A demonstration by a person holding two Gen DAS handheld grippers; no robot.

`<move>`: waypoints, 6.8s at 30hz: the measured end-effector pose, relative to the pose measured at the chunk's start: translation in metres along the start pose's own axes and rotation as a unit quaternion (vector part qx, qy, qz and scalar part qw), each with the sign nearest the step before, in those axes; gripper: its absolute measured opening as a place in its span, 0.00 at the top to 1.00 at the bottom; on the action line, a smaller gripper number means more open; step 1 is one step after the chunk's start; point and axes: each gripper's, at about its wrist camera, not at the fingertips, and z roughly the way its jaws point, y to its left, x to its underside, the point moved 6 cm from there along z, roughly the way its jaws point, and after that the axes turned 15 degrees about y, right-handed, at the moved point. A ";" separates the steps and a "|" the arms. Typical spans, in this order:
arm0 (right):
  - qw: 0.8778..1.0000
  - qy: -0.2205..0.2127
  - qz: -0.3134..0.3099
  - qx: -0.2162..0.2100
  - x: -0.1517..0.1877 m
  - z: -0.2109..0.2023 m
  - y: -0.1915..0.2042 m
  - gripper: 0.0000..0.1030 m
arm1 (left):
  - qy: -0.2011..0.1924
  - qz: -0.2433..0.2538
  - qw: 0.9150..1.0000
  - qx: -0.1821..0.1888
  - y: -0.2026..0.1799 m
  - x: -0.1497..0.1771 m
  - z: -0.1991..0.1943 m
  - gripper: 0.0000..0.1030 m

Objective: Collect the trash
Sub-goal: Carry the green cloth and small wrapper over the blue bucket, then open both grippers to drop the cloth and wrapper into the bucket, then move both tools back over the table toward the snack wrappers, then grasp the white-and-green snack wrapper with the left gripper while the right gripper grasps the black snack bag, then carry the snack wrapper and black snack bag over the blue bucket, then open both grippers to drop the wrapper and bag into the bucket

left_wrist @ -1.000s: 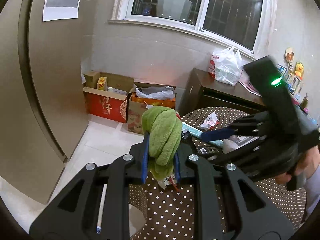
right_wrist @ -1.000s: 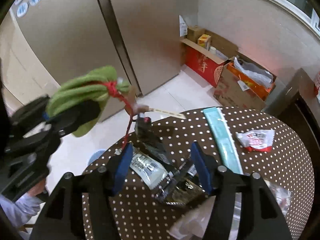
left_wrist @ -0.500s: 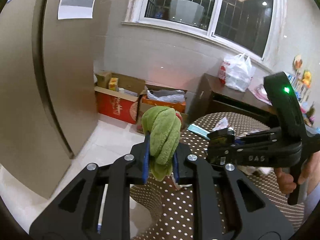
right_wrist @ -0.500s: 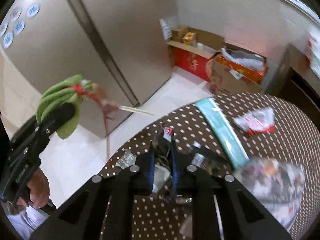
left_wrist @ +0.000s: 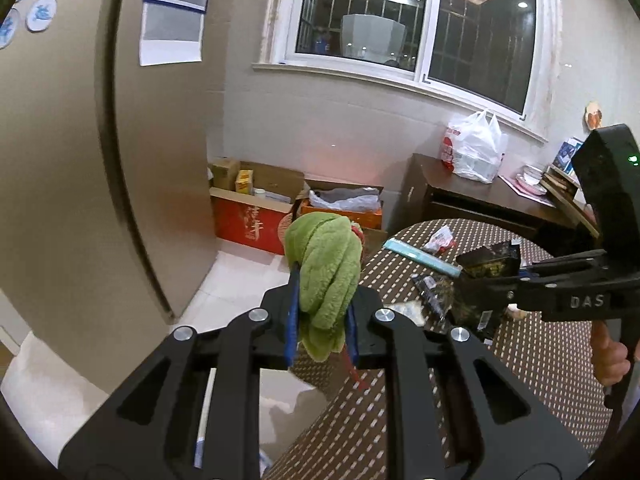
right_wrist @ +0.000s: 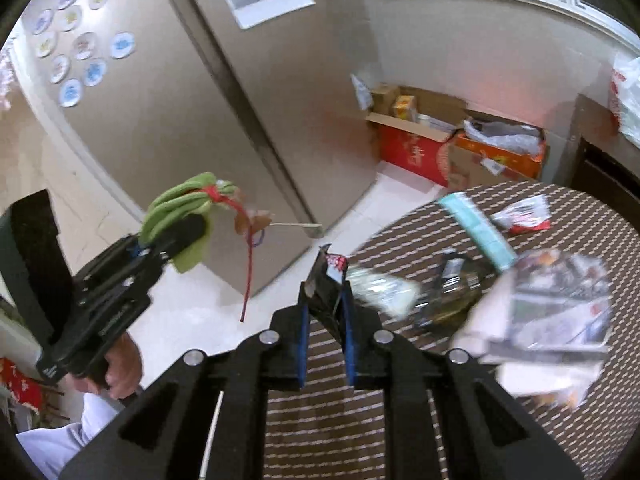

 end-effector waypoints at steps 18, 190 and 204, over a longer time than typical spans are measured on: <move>0.992 0.075 -0.079 -0.069 0.051 0.104 0.163 0.86 | 0.086 -0.054 0.991 -0.089 0.093 0.139 -0.033 0.82; 0.992 0.093 0.007 0.081 0.115 0.161 0.174 0.64 | 0.195 -0.142 0.961 -0.133 0.172 0.228 -0.002 0.50; 0.991 0.098 -0.007 0.087 0.124 0.188 0.194 0.30 | 0.204 -0.185 0.953 -0.127 0.190 0.276 -0.020 0.50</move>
